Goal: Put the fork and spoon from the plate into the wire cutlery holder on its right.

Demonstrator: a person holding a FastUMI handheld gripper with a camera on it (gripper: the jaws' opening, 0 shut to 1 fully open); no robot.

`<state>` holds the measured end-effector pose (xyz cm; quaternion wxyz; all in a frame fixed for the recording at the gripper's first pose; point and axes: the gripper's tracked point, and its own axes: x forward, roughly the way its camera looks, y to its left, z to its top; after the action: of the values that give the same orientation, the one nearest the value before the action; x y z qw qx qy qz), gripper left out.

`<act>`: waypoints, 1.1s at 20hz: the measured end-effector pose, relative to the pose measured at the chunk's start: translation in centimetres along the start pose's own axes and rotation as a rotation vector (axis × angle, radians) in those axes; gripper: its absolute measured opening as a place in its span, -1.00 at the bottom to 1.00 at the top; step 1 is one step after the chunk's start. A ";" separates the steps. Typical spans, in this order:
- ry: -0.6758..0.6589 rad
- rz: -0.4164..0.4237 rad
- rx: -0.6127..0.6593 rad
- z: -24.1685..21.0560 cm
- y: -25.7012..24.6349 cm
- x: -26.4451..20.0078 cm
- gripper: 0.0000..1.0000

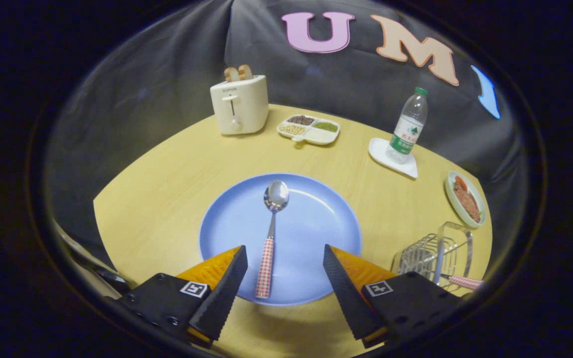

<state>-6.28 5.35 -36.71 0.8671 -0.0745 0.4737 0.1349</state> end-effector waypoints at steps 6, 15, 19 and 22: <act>0.065 0.020 -0.041 -1.4 1.4 1.6 0.87; 0.135 0.059 -0.005 -2.1 2.0 2.4 -0.01; 0.173 0.067 0.015 -2.2 1.8 2.6 -0.47; 0.202 0.070 -0.001 -2.2 1.6 1.9 -0.81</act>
<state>-7.60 6.66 -39.47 0.8097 -0.0716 0.5609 0.1574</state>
